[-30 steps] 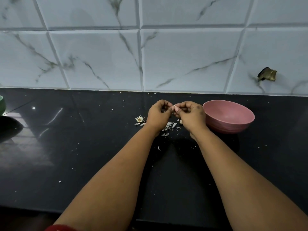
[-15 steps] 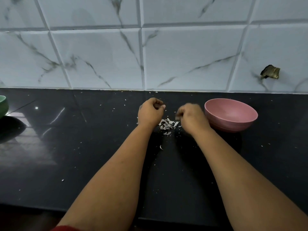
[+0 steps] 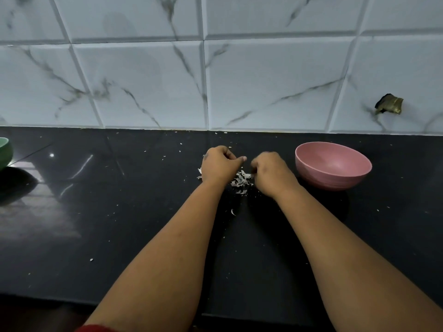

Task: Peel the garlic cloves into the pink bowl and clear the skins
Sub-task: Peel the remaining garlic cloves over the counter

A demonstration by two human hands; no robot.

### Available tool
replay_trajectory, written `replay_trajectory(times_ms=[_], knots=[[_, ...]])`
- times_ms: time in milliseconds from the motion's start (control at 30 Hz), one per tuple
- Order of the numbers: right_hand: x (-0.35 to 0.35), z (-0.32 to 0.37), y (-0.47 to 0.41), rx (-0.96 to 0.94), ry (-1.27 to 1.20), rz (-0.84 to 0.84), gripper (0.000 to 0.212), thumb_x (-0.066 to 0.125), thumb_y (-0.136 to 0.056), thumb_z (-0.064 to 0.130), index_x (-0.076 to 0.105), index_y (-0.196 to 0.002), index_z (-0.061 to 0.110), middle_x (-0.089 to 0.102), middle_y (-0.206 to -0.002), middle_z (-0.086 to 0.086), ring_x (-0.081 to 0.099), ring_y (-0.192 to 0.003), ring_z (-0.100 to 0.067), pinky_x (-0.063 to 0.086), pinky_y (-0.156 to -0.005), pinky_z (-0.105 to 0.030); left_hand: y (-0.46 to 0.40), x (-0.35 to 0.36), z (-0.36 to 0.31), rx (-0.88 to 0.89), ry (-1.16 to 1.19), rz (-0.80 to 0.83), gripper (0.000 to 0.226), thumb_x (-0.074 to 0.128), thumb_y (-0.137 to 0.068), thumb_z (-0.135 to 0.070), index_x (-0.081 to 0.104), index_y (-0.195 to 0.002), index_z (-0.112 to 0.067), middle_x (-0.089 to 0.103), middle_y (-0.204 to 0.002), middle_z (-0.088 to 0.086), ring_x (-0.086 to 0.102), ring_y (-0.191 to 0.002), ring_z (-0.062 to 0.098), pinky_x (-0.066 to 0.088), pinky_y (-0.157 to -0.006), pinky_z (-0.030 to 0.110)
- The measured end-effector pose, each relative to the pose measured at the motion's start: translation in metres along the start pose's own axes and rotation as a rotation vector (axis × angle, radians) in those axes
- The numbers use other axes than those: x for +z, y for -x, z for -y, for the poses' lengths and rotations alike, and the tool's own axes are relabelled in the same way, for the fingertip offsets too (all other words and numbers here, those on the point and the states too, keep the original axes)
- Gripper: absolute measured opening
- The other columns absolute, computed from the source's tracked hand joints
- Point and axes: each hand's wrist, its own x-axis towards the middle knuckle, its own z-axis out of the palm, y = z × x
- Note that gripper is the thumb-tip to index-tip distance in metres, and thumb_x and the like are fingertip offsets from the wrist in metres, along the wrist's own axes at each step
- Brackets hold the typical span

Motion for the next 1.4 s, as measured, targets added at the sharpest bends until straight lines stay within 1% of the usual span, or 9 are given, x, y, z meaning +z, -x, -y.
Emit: replay_trajectory(times_ms=[67,167,267,400,500,667,833,900,1400], knots=[[0.000,-0.002,0.001,0.020,0.001,0.037,0.017,0.057,-0.078,0.001,0.071,-0.082,0.011,0.060,-0.087,-0.011,0.062,-0.081,-0.033,0.054,-0.070,-0.035,0.002,0.001,-0.001,-0.008,0.007,-0.002,0.034,0.078,-0.075,-0.038,0.052,-0.061,-0.022,0.059,-0.064,-0.009,0.060,-0.076,0.015,0.043,-0.065,0.027],[-0.001,-0.004,-0.001,-0.005,-0.059,-0.107,0.018,0.058,-0.078,0.001,0.072,-0.082,0.011,0.059,-0.089,-0.009,0.059,-0.081,-0.029,0.052,-0.069,-0.035,0.003,0.001,-0.002,-0.010,0.016,0.000,0.031,0.077,-0.076,-0.038,0.053,-0.062,-0.024,0.063,-0.068,-0.006,0.063,-0.081,0.017,0.046,-0.067,0.028],[0.001,0.000,0.001,0.047,0.057,0.050,0.017,0.056,-0.077,-0.002,0.068,-0.082,0.009,0.056,-0.088,-0.011,0.060,-0.082,-0.034,0.050,-0.066,-0.033,0.001,0.003,0.001,-0.011,0.030,0.012,0.022,0.078,-0.075,-0.034,0.059,-0.068,-0.026,0.066,-0.076,-0.006,0.063,-0.086,0.017,0.050,-0.072,0.030],[0.003,0.003,0.000,0.031,0.062,0.048,0.016,0.056,-0.075,0.002,0.067,-0.084,0.011,0.056,-0.093,-0.009,0.057,-0.084,-0.030,0.048,-0.066,-0.032,0.002,0.005,0.000,0.008,0.028,0.069,0.011,0.072,-0.083,-0.027,0.067,-0.093,-0.026,0.062,-0.077,-0.015,0.063,-0.088,0.011,0.049,-0.077,0.027],[0.004,0.002,0.000,0.067,0.026,0.118,0.015,0.059,-0.074,0.004,0.068,-0.083,0.012,0.061,-0.092,-0.010,0.061,-0.083,-0.031,0.052,-0.069,-0.032,0.004,0.005,-0.002,0.024,0.013,0.083,0.003,0.068,-0.086,-0.025,0.070,-0.087,-0.023,0.062,-0.071,-0.014,0.062,-0.080,0.009,0.050,-0.074,0.026],[0.003,-0.013,-0.003,0.161,-0.382,-0.307,0.005,0.072,-0.080,0.012,0.075,-0.083,0.012,0.071,-0.081,-0.002,0.063,-0.071,-0.016,0.045,-0.068,-0.021,0.004,0.006,-0.005,0.025,0.044,0.038,0.029,0.076,-0.078,-0.041,0.060,-0.063,-0.022,0.056,-0.056,-0.010,0.052,-0.057,0.008,0.038,-0.056,0.023],[0.013,-0.010,-0.002,0.454,-1.087,-0.258,0.007,0.073,-0.082,0.007,0.072,-0.083,0.013,0.069,-0.072,-0.003,0.062,-0.063,-0.011,0.050,-0.062,-0.022,0.006,0.008,-0.007,0.086,0.198,0.105,0.001,0.070,-0.086,-0.022,0.070,-0.085,-0.022,0.061,-0.071,-0.010,0.052,-0.062,0.002,0.040,-0.060,0.018],[0.013,-0.008,-0.003,0.459,-1.201,-0.251,0.009,0.070,-0.084,0.002,0.071,-0.091,0.007,0.067,-0.072,-0.004,0.060,-0.060,-0.008,0.049,-0.060,-0.016,0.007,0.009,-0.008,0.104,0.237,0.131,0.008,0.067,-0.088,-0.016,0.072,-0.092,-0.021,0.064,-0.076,-0.008,0.053,-0.064,0.002,0.044,-0.063,0.019],[0.014,-0.009,-0.002,0.424,-1.316,-0.165,0.006,0.071,-0.083,0.002,0.070,-0.087,0.007,0.070,-0.080,-0.009,0.064,-0.067,-0.012,0.054,-0.063,-0.017,0.011,0.013,-0.009,0.180,0.104,0.166,0.009,0.053,-0.096,-0.016,0.060,-0.089,-0.018,0.063,-0.081,-0.005,0.052,-0.070,0.009,0.039,-0.067,0.026]])
